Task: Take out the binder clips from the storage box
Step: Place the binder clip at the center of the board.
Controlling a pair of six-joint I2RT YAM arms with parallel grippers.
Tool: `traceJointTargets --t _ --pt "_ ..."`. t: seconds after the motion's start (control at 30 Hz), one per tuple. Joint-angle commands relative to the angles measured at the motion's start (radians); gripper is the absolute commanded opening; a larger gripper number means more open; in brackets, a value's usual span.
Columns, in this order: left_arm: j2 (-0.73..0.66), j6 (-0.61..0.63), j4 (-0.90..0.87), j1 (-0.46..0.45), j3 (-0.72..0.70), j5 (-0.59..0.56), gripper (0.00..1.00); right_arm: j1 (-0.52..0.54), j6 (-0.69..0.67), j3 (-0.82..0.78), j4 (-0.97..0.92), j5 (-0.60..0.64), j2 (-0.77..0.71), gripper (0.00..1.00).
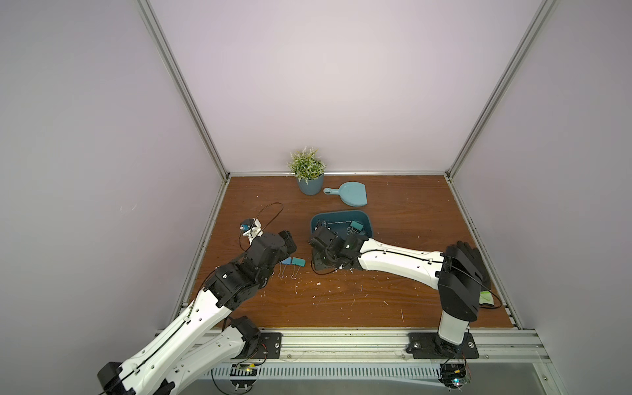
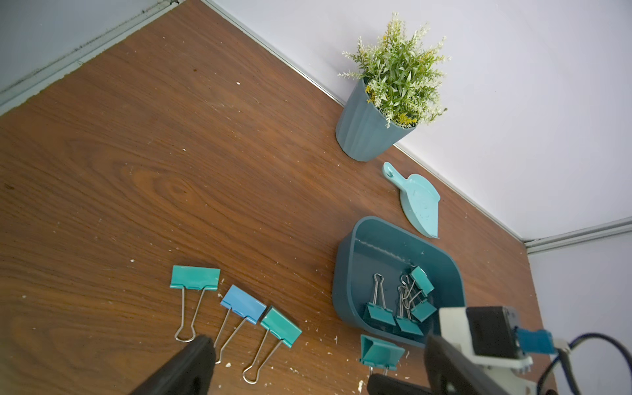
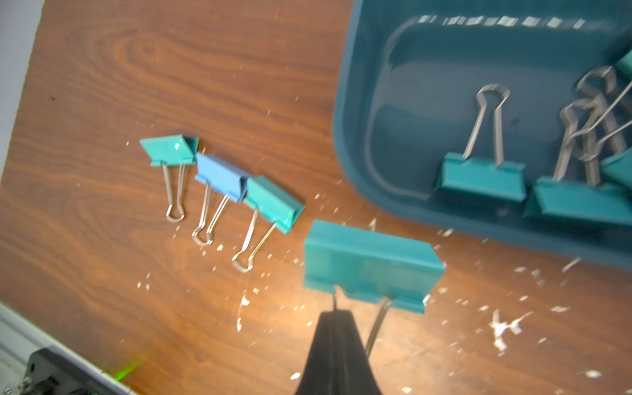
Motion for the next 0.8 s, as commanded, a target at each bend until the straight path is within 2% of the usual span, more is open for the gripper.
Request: traceJointTargets --t 0.0,0.23,0.73,0.77 --pt "-0.025 0.066 -0.063 0.012 0.014 -0.003 0.99 0.028 0.103 -0.006 0.059 0.043 0.024 0.00" --pt "-0.071 0.077 -0.094 0.012 0.013 0.045 0.99 0.037 0.135 -0.036 0.136 0.049 0.105 0.00" --pt "-0.071 0.088 -0.106 0.012 0.009 0.154 0.99 0.006 0.096 0.011 0.189 0.015 0.234 0.00" --pt "-0.065 0.091 -0.109 0.012 0.017 0.163 0.99 0.006 0.096 0.014 0.187 0.011 0.237 0.08"
